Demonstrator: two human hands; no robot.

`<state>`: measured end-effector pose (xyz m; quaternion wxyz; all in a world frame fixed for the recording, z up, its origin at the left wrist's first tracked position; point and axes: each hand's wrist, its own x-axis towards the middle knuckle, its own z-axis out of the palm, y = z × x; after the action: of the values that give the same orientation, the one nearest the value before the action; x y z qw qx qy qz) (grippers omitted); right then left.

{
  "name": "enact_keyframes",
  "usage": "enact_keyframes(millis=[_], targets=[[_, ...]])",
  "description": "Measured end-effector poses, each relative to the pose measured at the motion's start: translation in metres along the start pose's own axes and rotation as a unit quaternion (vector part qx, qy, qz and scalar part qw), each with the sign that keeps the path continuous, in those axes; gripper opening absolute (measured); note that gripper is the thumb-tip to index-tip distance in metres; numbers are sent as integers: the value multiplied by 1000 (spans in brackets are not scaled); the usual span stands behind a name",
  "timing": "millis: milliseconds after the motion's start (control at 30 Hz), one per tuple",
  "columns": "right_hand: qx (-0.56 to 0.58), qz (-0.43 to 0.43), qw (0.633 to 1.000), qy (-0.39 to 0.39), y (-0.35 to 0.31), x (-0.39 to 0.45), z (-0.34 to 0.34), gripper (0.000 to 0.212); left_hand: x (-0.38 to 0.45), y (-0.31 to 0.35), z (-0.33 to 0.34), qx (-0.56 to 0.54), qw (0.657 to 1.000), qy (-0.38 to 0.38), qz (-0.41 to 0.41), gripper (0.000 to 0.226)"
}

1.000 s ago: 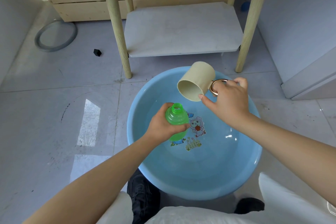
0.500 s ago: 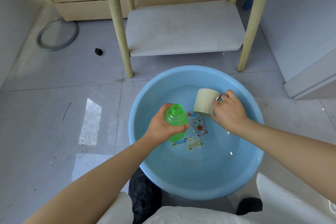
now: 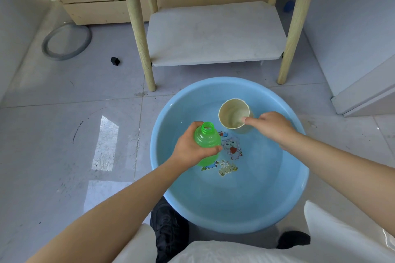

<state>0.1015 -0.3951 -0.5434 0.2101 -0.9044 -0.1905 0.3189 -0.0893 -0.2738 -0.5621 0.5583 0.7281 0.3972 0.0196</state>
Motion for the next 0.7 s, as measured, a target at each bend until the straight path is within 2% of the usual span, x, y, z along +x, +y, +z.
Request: enact_keyframes(millis=[67, 167, 367, 467, 700], targets=[[90, 1, 996, -10, 0, -4, -3, 51, 0, 1, 0, 3, 1000, 1, 0, 64], [132, -31, 991, -9, -4, -14, -9, 49, 0, 2, 0, 7, 1000, 2, 3, 64], [56, -158, 982, 84, -22, -35, -8, 51, 1, 5, 2, 10, 1000, 1, 12, 63], [62, -218, 964, 139, -26, -40, -7, 53, 1, 6, 3, 13, 1000, 1, 16, 62], [-18, -320, 920, 227, -28, -38, -2, 50, 0, 7, 3, 11, 1000, -2, 17, 62]])
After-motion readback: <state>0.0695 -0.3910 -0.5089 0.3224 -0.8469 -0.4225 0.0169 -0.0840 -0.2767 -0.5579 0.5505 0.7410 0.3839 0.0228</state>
